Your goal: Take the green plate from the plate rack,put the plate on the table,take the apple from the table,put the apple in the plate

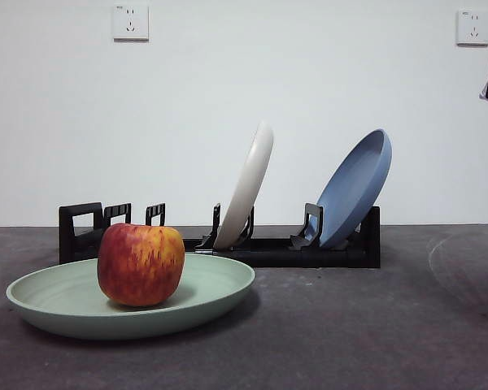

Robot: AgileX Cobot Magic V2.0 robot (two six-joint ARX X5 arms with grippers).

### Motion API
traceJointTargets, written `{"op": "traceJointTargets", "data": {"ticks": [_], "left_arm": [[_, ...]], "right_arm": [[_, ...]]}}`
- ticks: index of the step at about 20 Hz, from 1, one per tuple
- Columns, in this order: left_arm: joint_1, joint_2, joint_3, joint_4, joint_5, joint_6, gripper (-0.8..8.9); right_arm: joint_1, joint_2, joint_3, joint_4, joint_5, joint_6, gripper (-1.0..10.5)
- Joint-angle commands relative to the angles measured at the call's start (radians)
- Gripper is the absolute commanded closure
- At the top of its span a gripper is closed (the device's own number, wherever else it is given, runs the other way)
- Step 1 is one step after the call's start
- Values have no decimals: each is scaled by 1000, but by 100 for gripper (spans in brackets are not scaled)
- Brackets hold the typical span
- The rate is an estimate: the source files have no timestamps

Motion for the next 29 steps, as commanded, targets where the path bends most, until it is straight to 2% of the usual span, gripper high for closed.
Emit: {"op": "traceJointTargets", "data": {"ticks": [1, 10, 13, 15, 16, 21, 24, 27, 29], "left_arm": [[3, 3, -8, 12, -1, 12, 817], [3, 3, -8, 12, -1, 12, 817], [3, 3, -8, 12, -1, 12, 817], [3, 3, -8, 11, -1, 12, 817], [3, 3, -8, 11, -1, 12, 817], [3, 3, -8, 11, -1, 12, 817], [3, 3, -8, 11, -1, 12, 817], [3, 3, -8, 11, -1, 12, 817], [3, 3, -8, 11, -1, 12, 817]], "right_arm": [[3, -1, -6, 7, 1, 11, 946], [1, -13, -5, 3, 8, -23, 946], [-50, -51, -6, 94, 91, -111, 946], [-151, -88, -7, 205, 151, -129, 946], [-225, -107, -8, 258, 149, -127, 946], [-661, -199, -42, 450, 48, -140, 946], [-876, -286, -166, 630, -68, -151, 946], [-960, -393, -369, 806, -175, -195, 946], [-967, -487, -511, 893, -183, -204, 946]]}}
